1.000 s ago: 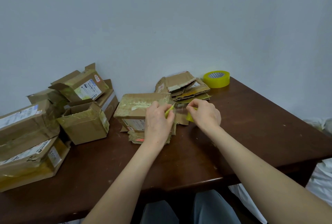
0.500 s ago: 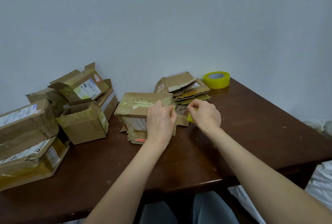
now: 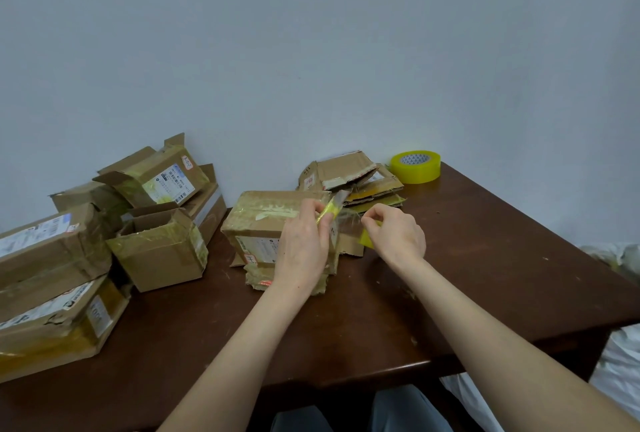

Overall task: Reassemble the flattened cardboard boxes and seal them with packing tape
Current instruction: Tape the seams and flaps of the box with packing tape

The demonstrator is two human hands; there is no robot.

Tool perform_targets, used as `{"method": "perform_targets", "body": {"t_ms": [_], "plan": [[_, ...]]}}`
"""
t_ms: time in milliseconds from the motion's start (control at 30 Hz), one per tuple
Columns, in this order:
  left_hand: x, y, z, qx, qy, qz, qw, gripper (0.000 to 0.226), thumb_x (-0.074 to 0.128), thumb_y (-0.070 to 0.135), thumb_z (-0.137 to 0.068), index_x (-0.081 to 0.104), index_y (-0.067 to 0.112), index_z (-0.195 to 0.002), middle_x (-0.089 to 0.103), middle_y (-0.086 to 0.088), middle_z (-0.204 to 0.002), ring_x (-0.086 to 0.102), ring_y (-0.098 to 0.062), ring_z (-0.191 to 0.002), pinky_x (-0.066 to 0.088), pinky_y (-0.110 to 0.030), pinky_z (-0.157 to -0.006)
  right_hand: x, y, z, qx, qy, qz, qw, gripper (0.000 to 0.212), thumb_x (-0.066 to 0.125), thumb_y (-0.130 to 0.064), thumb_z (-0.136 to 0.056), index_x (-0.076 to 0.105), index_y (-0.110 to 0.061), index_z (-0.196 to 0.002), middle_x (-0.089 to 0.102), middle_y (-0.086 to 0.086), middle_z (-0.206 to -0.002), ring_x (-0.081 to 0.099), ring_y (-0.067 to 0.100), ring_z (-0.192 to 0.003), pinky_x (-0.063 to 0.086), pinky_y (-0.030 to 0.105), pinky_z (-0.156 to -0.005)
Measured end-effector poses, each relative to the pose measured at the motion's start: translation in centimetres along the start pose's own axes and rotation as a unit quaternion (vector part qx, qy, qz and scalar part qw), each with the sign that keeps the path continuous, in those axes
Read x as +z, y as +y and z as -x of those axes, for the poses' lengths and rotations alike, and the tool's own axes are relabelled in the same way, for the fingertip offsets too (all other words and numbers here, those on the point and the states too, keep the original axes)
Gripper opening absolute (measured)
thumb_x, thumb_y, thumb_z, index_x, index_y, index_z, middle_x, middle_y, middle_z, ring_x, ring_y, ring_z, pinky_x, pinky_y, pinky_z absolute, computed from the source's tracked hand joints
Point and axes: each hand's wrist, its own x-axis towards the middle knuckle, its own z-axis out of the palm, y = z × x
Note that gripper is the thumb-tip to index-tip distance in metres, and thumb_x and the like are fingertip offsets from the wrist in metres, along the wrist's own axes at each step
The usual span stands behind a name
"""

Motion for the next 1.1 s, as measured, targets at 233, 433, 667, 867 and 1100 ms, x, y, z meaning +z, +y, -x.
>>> {"method": "perform_targets", "body": {"t_ms": [233,433,667,867,1100], "plan": [[0.2,0.7,0.6,-0.001,-0.016,-0.064,0.998,0.012,0.048,0.020,-0.097,0.052,0.013,-0.105,0.049,0.008,-0.083,0.039,-0.014,-0.072,0.044,-0.043,-0.090,0.1,-0.1,0.1,-0.001,0.001,0.008,1.000,0.017,0.048,-0.036,-0.097,0.064,-0.031,-0.094,0.056,-0.005,-0.080,0.058,0.025,-0.092,0.043,0.036,-0.083],[1.0,-0.1,0.6,0.021,-0.015,-0.094,0.995,0.004,0.051,0.018,-0.094,0.051,0.015,-0.095,0.051,0.009,-0.079,0.042,-0.015,-0.066,0.038,-0.049,-0.100,0.0,-0.1,0.1,-0.001,0.001,0.004,1.000,0.017,0.047,-0.035,-0.096,0.063,-0.032,-0.092,0.060,-0.003,-0.084,0.059,0.026,-0.094,0.044,0.036,-0.083],[1.3,-0.4,0.5,0.030,-0.022,-0.128,0.991,0.005,0.051,0.017,-0.093,0.052,0.014,-0.097,0.054,0.007,-0.069,0.054,-0.021,-0.064,0.033,-0.047,-0.107,0.1,0.0,0.0,-0.008,-0.001,0.009,1.000,0.017,0.048,-0.036,-0.097,0.064,-0.032,-0.093,0.055,-0.005,-0.080,0.059,0.025,-0.094,0.044,0.036,-0.084],[1.4,-0.1,0.3,0.021,-0.027,-0.161,0.986,0.010,0.050,0.015,-0.090,0.056,0.012,-0.098,0.054,0.004,-0.066,0.049,-0.020,-0.061,0.034,-0.043,-0.107,0.4,0.0,0.0,-0.016,0.006,0.012,1.000,0.017,0.048,-0.036,-0.096,0.063,-0.033,-0.091,0.056,-0.007,-0.080,0.058,0.022,-0.089,0.045,0.036,-0.084],[1.3,0.3,-0.1,0.016,-0.042,-0.184,0.982,0.016,0.047,0.014,-0.091,0.058,0.014,-0.104,0.060,0.003,-0.071,0.058,-0.020,-0.070,0.032,-0.042,-0.109,0.5,0.3,0.0,-0.018,0.015,0.011,1.000,0.017,0.048,-0.035,-0.096,0.064,-0.032,-0.092,0.056,-0.007,-0.079,0.051,0.020,-0.081,0.044,0.035,-0.081]]}}
